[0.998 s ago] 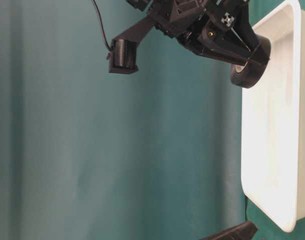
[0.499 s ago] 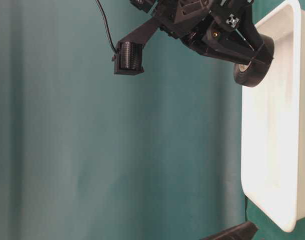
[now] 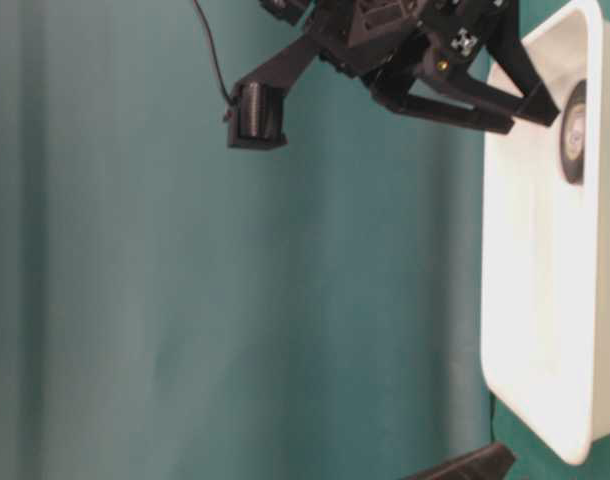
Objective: Put the tape alternately from left to right into the white case.
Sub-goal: 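Carry the black tape roll with the right gripper into the white tray, then release the black roll in the tray and withdraw the right gripper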
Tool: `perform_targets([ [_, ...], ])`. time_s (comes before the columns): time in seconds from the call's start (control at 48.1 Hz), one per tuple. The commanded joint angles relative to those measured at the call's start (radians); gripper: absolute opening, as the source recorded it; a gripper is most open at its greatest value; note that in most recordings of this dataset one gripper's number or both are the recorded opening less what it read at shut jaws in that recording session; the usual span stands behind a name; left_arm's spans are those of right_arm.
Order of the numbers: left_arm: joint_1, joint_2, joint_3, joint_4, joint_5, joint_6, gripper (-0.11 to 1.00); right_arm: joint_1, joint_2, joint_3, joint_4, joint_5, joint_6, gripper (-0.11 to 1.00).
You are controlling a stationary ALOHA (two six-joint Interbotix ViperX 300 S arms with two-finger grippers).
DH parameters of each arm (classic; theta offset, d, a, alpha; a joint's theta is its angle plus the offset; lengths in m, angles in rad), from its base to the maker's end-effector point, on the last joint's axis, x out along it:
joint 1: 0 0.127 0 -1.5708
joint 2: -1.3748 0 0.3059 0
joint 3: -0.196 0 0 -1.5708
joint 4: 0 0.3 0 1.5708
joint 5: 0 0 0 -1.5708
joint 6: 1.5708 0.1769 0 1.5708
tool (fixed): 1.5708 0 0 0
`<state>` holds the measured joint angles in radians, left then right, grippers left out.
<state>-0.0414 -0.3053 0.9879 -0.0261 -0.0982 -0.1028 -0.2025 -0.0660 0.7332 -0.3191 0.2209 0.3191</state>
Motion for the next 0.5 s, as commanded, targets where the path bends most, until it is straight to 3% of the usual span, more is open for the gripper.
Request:
perform_targets([
  [0.0,-0.003,-0.008,-0.012,-0.002,-0.003,0.003,0.95,-0.002,-0.014,-0.012,-0.002,-0.002,0.002,0.58],
  [0.104,-0.003,-0.008,-0.015,-0.002,-0.003,0.003,0.95,0.0,-0.012,-0.012,-0.002,0.005,0.002,0.84],
  [0.478,-0.003,-0.008,-0.012,-0.002,-0.003,0.002,0.95,0.0,-0.014,-0.012,-0.003,0.008,0.002,0.84],
])
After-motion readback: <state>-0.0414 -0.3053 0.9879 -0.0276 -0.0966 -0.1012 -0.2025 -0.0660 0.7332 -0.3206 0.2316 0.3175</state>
